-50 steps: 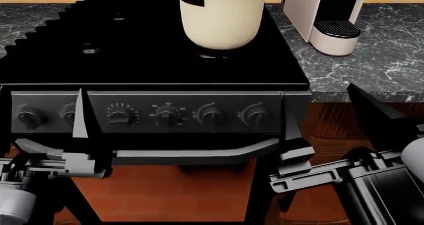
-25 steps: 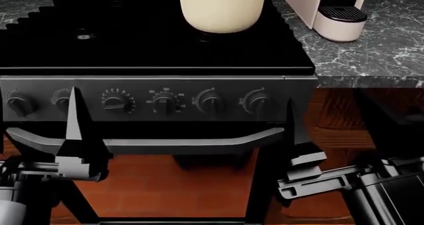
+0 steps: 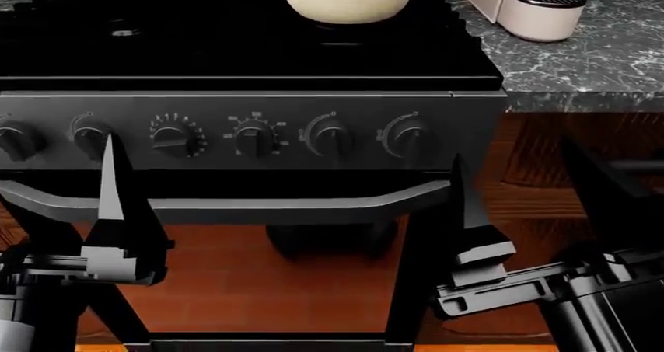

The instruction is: Frozen meat rests on a plate on the counter. Retrieve the meat and place it in a pot on a burner. Then turn the burner on.

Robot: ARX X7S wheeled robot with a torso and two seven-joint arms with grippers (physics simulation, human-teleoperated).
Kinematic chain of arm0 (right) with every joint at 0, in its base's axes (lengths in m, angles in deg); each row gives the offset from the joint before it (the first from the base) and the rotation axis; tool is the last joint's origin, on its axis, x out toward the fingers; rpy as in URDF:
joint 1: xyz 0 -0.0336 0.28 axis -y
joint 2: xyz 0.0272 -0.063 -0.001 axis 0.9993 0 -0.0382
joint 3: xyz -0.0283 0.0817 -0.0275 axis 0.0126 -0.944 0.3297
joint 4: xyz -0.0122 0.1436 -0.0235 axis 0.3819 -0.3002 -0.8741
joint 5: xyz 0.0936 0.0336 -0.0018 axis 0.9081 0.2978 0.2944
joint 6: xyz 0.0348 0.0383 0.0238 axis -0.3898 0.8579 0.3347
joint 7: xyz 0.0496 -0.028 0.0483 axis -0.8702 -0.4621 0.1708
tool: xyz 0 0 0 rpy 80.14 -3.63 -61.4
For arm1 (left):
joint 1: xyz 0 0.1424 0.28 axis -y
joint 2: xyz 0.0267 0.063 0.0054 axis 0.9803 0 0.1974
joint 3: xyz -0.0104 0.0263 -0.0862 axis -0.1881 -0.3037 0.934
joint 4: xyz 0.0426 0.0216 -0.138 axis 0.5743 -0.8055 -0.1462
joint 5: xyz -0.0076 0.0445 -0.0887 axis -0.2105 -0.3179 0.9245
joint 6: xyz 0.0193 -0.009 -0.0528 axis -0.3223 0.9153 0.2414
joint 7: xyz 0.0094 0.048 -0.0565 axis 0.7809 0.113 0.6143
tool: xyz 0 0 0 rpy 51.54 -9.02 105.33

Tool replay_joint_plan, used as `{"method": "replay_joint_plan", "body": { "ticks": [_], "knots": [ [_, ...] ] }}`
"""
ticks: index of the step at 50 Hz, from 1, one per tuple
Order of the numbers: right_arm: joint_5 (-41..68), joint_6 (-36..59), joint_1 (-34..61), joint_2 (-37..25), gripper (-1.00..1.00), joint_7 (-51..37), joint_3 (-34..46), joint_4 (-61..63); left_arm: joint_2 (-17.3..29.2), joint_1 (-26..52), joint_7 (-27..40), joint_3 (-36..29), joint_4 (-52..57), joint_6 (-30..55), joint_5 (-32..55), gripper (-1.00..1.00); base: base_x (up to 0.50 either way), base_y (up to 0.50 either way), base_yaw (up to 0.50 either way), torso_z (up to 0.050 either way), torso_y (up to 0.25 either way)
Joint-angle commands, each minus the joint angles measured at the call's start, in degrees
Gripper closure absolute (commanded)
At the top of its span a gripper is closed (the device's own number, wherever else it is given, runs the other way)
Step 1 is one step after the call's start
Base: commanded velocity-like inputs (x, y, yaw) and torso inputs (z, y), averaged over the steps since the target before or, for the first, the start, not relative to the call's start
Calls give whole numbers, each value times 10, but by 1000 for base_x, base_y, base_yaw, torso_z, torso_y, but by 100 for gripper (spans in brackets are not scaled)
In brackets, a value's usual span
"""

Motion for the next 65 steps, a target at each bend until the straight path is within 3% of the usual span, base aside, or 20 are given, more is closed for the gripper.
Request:
{"method": "replay_joint_plan", "body": {
  "ticks": [1,15,22,35,44,65],
  "knots": [
    [5,0,2,0,-100,-12,1,0,1,-2,0,3,0,-4,2,-100,0,0,0,-50,0],
    [6,0,5,6,-100,-18,6,0,-2,-4,-2,4,-2,-2,0,-100,0,0,0,-50,0],
    [-3,-1,28,-23,-100,-46,63,-1,-5,-6,-3,5,-1,-4,-2,-100,0,0,0,-25,0],
    [-58,-213,78,-150,-100,-59,276,-34,-4,-8,-5,7,-2,-9,6,-100,0,0,0,0,0],
    [-82,-267,64,-152,-100,-40,268,-66,-10,-7,-12,7,-15,-13,14,-100,0,0,0,0,0],
    [-104,-304,137,-183,-100,-47,378,-105,-13,-9,-25,6,-22,-21,21,-100,0,0,0,0,0]
  ]
}}
